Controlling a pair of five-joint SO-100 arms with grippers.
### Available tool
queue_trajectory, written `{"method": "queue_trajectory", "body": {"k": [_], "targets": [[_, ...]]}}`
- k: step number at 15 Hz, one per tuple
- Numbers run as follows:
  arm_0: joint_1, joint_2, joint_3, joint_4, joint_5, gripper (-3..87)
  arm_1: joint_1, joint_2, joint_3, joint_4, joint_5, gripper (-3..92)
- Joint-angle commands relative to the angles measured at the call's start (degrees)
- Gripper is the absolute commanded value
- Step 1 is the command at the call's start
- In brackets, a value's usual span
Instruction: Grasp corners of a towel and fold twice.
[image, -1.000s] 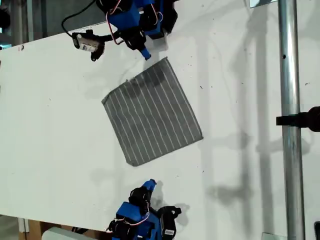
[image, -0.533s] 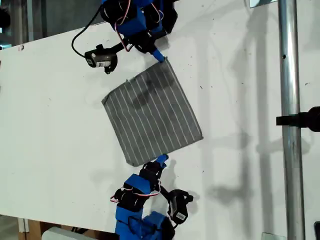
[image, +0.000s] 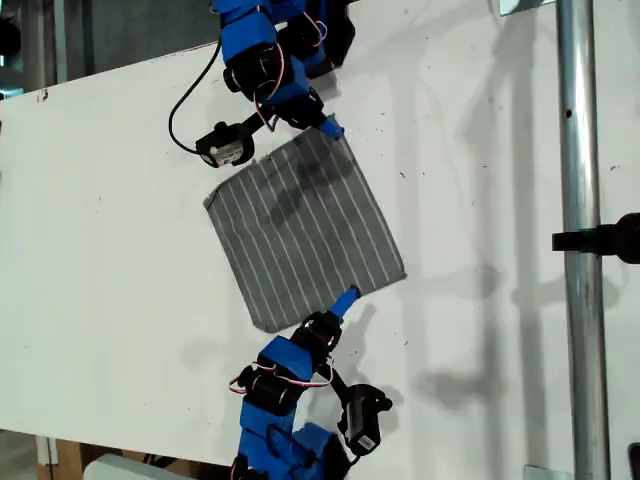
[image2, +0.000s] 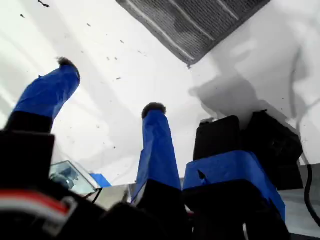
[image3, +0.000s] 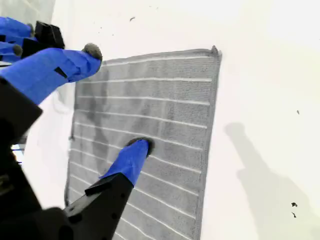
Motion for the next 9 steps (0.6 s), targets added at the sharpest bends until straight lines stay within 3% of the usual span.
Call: {"method": "queue_trajectory", "body": {"k": [1,6,9], "targets": [[0.9,0.5,-3.0,0.7,0.5,29.4,1.1,-0.1,6.9,-7.7,3.4,29.6],[1.1,-0.3,-3.3,3.1,-0.7,28.9,5.2,0.0,25.6,-28.6,4.0,29.6],[0.9,-1.2,-3.4,3.3,-1.3,28.7,9.5,-4.6,29.2,-34.5,2.7,30.3]]}}
